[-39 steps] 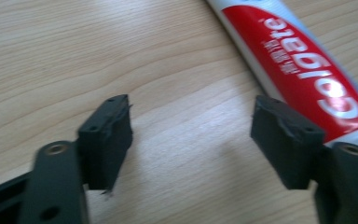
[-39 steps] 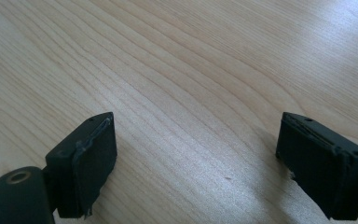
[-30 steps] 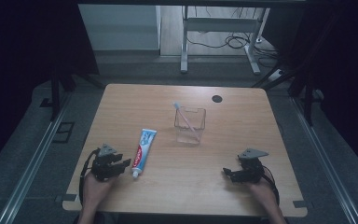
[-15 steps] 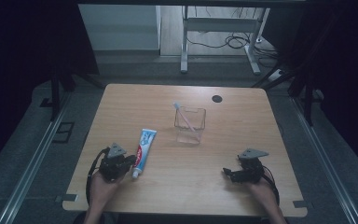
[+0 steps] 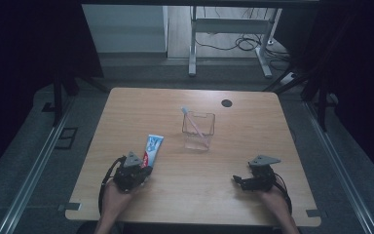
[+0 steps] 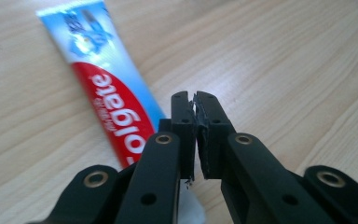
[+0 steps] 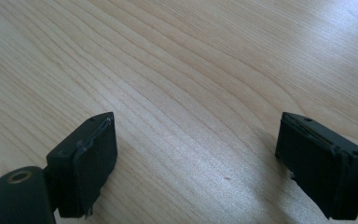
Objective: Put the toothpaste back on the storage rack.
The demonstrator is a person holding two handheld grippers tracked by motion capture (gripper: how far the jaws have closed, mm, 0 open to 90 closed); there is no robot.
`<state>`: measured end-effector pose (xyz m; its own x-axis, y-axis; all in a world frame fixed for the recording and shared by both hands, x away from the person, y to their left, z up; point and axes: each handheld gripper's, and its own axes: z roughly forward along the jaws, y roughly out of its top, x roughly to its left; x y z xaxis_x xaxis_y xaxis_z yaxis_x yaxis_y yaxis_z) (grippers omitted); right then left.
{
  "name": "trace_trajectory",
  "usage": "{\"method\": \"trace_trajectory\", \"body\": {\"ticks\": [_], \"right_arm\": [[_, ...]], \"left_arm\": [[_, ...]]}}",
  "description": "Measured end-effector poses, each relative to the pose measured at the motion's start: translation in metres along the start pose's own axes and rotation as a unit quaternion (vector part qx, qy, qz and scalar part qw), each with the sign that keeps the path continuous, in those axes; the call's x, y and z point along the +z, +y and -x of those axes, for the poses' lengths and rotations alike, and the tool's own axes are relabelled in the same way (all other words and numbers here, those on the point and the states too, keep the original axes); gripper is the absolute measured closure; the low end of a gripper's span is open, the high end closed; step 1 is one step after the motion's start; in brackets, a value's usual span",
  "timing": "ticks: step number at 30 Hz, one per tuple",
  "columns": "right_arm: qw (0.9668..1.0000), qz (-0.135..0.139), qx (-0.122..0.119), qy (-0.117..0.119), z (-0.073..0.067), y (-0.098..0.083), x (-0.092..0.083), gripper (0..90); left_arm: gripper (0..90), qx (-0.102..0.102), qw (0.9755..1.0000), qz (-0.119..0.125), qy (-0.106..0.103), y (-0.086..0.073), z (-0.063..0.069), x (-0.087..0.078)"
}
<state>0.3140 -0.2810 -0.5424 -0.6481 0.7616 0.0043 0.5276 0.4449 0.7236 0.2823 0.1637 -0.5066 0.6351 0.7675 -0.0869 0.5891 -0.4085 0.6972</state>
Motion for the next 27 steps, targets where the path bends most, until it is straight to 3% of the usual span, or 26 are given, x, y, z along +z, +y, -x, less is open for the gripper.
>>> {"method": "trace_trajectory", "body": {"ticks": [9, 23, 27], "right_arm": [[1.0000, 0.000, 0.000, 0.001, 0.000, 0.000, 0.000, 12.3], [1.0000, 0.001, 0.001, 0.001, 0.000, 0.000, 0.000, 12.3], [1.0000, 0.001, 0.001, 0.001, 0.000, 0.000, 0.000, 12.3]], "left_arm": [[86.3, 0.008, 0.9996, -0.023, 0.015, -0.004, 0.002, 0.003], [84.0, -0.011, 0.9989, -0.028, 0.036, -0.013, -0.023, -0.008], [84.0, -0.019, 0.9991, -0.024, 0.029, -0.015, -0.028, -0.009]]}}
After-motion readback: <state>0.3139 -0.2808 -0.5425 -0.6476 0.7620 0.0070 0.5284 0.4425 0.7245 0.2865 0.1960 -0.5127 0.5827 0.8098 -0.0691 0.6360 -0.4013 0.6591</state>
